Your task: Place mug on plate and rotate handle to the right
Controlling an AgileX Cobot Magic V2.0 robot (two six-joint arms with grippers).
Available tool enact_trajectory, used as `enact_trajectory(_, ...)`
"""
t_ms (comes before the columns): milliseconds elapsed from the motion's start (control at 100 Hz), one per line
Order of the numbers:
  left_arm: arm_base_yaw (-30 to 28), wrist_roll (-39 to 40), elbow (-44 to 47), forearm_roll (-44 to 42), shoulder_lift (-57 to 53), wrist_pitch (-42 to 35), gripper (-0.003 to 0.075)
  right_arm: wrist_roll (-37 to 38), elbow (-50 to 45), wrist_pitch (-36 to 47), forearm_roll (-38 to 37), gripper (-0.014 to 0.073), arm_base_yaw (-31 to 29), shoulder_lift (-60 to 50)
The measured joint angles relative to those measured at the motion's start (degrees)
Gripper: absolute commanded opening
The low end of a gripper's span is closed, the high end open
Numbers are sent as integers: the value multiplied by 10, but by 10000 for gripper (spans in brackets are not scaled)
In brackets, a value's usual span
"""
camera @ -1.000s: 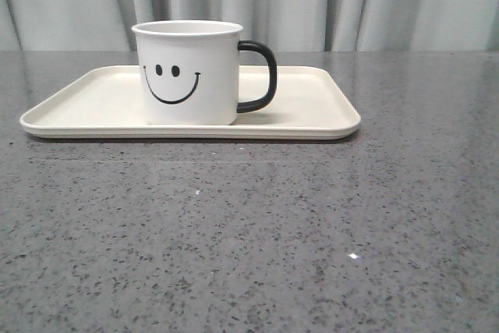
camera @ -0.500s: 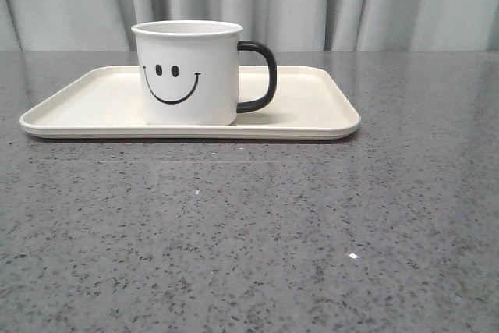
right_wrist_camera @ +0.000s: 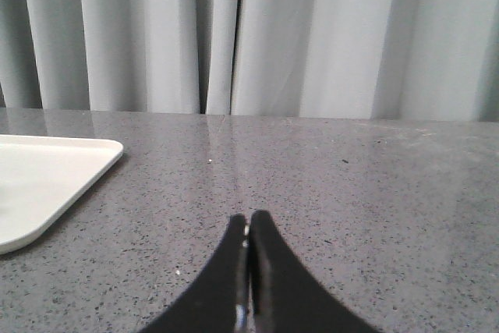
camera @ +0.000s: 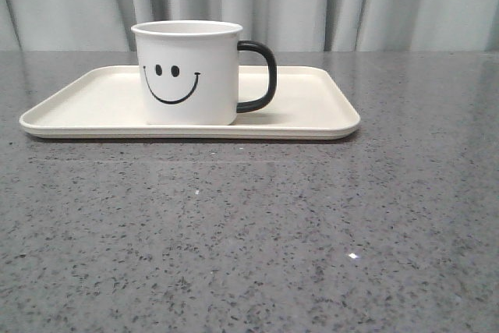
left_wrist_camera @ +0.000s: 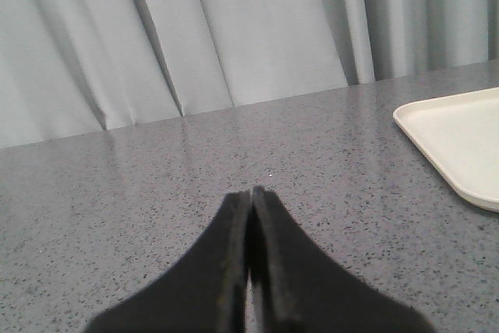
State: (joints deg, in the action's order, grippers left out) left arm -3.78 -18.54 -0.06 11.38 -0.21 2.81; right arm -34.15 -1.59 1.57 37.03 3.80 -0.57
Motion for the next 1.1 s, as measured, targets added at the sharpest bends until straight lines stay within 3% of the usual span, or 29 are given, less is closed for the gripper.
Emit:
enact_trajectory(420, 0, 0, 0, 0, 0, 0, -20, 0, 0, -35, 0, -66, 0, 0)
enact_trajectory(1100, 0, 0, 0, 0, 0, 0, -20, 0, 0, -16, 0, -66, 0, 0)
